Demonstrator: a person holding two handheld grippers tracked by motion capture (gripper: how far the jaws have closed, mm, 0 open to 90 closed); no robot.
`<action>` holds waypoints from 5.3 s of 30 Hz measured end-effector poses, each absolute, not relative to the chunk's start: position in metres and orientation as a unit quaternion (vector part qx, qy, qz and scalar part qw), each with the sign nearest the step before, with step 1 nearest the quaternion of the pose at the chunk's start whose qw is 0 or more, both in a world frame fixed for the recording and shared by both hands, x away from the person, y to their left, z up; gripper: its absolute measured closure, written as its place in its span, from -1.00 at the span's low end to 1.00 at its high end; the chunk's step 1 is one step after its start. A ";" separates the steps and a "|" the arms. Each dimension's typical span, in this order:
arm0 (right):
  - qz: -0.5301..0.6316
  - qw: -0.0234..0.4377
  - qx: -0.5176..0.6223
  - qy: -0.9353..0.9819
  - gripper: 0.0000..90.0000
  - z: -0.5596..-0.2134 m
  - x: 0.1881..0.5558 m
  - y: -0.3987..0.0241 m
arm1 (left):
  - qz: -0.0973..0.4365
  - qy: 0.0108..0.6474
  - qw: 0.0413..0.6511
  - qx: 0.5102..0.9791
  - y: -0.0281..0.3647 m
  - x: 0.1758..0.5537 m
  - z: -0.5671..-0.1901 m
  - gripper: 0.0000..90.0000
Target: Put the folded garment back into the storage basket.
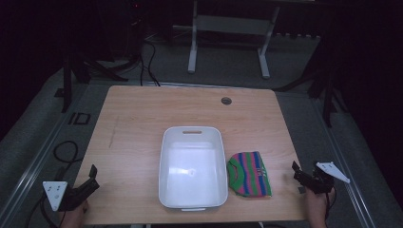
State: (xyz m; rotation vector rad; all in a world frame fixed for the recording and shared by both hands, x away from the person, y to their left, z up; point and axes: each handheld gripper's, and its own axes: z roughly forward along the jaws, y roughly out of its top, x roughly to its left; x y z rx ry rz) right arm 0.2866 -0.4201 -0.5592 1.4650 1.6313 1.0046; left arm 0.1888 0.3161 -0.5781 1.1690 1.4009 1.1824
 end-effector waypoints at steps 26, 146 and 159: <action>0.386 0.234 0.533 0.716 -0.75 -0.557 0.300 -0.432 | 0.479 0.571 0.466 0.476 0.316 0.189 -0.578 -0.95; 0.181 -0.009 0.001 0.983 0.72 -0.495 0.356 -0.249 | 0.473 0.570 0.471 0.479 0.318 0.189 -0.578 -0.95; 0.210 0.007 0.016 0.977 0.72 -0.445 0.354 -0.269 | 0.473 0.570 0.470 0.480 0.318 0.189 -0.578 -0.95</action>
